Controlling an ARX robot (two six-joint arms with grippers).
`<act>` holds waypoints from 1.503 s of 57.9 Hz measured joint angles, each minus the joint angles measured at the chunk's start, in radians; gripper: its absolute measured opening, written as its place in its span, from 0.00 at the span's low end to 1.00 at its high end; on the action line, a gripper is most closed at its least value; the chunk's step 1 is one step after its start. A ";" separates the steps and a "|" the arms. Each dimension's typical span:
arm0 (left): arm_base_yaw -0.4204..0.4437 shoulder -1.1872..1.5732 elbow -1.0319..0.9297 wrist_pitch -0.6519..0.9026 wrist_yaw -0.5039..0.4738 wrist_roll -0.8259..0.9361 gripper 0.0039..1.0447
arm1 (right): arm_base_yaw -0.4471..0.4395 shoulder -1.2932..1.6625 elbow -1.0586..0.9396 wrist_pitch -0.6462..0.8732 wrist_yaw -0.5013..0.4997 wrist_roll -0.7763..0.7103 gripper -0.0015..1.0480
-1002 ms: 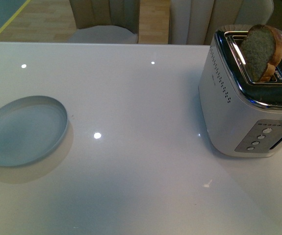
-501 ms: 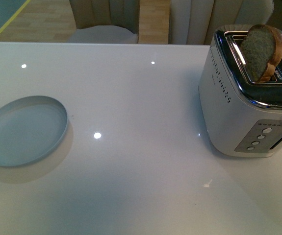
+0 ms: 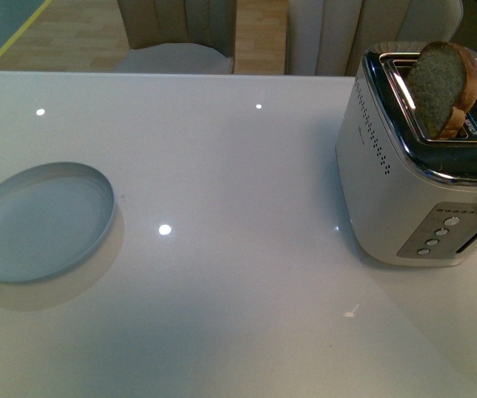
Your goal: Left arm holds plate, right arm toasts bread
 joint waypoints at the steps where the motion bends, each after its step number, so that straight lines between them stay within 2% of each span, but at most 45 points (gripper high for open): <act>1: 0.000 -0.008 0.000 -0.008 0.000 0.000 0.02 | 0.000 0.000 0.000 0.000 0.000 0.000 0.92; 30: 0.000 -0.185 0.000 -0.185 0.000 0.002 0.02 | 0.000 0.000 0.000 0.000 0.000 0.000 0.92; 33: 0.000 -0.265 0.000 -0.296 0.001 0.003 0.02 | 0.000 0.000 0.000 0.000 0.000 0.000 0.92; 36: 0.000 -0.322 0.000 -0.344 0.000 0.003 0.02 | 0.000 0.000 0.000 0.000 0.000 0.000 0.92; 58: 0.000 -0.349 0.000 -0.354 0.000 0.002 0.03 | 0.000 0.000 0.000 0.000 0.000 0.000 0.92; 66: 0.000 -0.349 0.000 -0.354 0.000 0.003 0.27 | 0.000 0.000 0.000 0.000 0.000 0.000 0.92; 76: 0.000 -0.349 0.000 -0.354 0.000 0.003 0.63 | 0.000 0.000 0.000 0.000 0.000 0.000 0.92; 87: 0.000 -0.349 0.000 -0.354 0.000 0.004 0.95 | 0.000 0.000 0.000 0.000 0.000 0.000 0.92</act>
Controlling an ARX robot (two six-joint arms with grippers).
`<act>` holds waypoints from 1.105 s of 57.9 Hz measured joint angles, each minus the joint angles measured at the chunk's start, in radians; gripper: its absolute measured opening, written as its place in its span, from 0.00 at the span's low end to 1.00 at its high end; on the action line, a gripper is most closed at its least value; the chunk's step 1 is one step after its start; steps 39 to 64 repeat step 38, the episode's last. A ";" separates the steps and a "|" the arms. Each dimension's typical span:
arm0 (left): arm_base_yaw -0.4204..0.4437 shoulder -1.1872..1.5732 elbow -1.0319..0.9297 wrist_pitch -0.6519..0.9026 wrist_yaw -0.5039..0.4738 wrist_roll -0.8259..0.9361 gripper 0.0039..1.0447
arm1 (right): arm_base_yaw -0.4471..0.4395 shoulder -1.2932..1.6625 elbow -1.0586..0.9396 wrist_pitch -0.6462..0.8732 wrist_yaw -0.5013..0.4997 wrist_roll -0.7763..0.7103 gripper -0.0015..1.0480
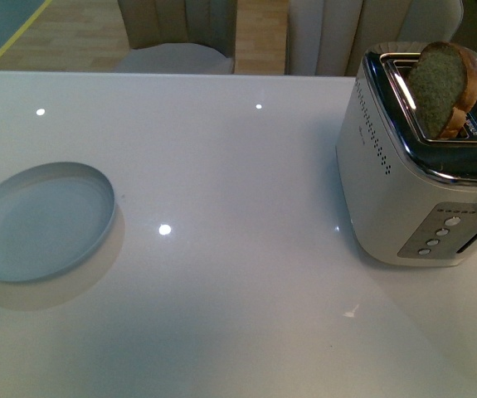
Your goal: Left arm holds plate, right arm toasts bread
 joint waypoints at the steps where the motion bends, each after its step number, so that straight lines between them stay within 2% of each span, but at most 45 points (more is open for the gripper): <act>1: 0.000 0.000 0.000 0.000 0.000 0.001 0.95 | 0.000 0.000 0.000 0.000 0.000 0.000 0.92; 64: 0.000 0.000 0.000 0.000 0.000 0.001 0.93 | 0.000 0.000 0.000 0.000 0.000 0.000 0.92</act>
